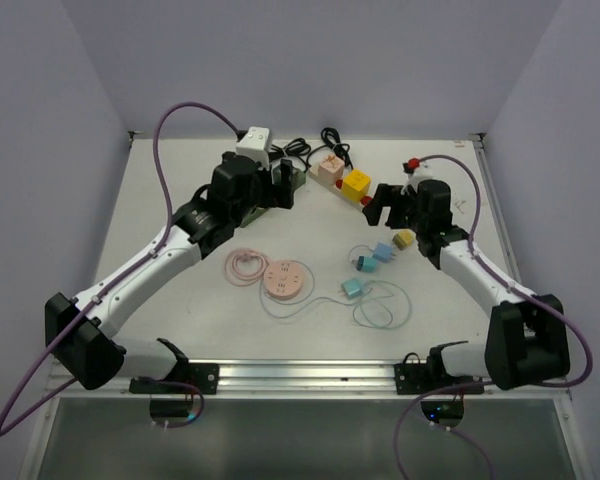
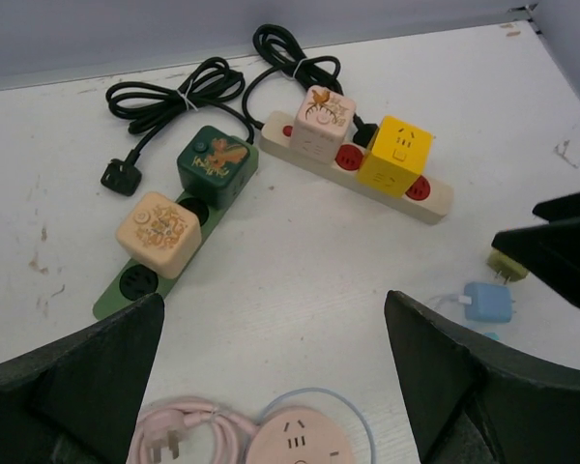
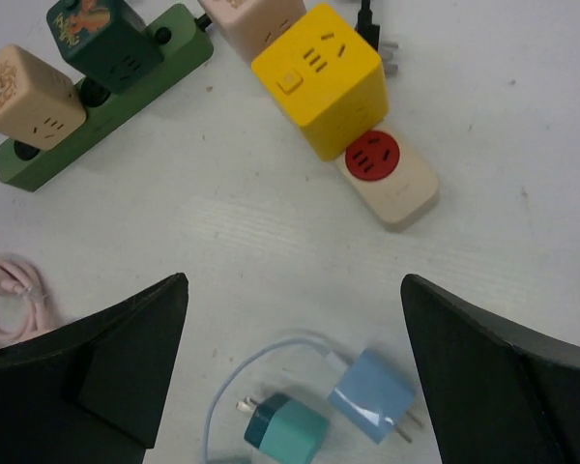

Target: Pull the plug off the socket

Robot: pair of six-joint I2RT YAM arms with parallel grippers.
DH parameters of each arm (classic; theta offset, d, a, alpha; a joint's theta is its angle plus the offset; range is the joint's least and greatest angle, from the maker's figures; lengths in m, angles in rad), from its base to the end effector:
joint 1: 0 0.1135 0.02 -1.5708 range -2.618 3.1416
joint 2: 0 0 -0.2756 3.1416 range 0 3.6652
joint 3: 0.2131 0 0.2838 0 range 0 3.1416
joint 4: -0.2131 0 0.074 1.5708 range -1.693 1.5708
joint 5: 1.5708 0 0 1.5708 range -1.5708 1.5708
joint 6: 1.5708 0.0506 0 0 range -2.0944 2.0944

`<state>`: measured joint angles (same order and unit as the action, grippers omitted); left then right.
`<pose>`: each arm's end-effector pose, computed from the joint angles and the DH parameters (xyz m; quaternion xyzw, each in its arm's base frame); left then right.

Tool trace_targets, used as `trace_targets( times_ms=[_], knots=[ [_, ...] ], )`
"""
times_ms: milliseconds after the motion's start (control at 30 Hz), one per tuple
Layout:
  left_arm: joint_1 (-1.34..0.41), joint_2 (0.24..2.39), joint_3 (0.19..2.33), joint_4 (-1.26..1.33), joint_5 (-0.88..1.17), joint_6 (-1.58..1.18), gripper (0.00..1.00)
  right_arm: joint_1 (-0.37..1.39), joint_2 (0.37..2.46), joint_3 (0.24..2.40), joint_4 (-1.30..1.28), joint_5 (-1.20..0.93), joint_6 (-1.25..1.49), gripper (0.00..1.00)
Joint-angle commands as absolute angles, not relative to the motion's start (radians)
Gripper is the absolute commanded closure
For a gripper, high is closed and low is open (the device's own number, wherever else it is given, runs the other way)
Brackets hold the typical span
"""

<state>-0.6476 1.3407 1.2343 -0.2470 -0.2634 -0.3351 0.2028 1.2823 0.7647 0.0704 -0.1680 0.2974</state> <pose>0.2907 -0.2034 0.3695 0.0524 0.8151 -0.1725 0.5506 0.3157 0.0736 0.2390 -0.0048 0.8445 0.2002 0.4967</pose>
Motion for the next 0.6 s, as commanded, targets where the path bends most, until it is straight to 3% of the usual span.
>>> trace_targets(
  times_ms=[0, 300, 567],
  knots=[
    [-0.652, 1.325, 1.244, -0.365, -0.357, -0.261, 0.0, 0.216, 1.402, 0.937, 0.083, -0.187, 0.149, 0.04],
    [-0.649, 1.149, 1.059, -0.293, -0.454, -0.207, 0.0, 0.23, 1.667, 1.179, 0.003, -0.169, -0.066, 0.01],
    [-0.647, 1.065, 1.049, -0.288, -0.523, -0.181, 0.0, 0.232, 1.854, 1.362, -0.09, -0.177, -0.172, 0.01]
  ],
)
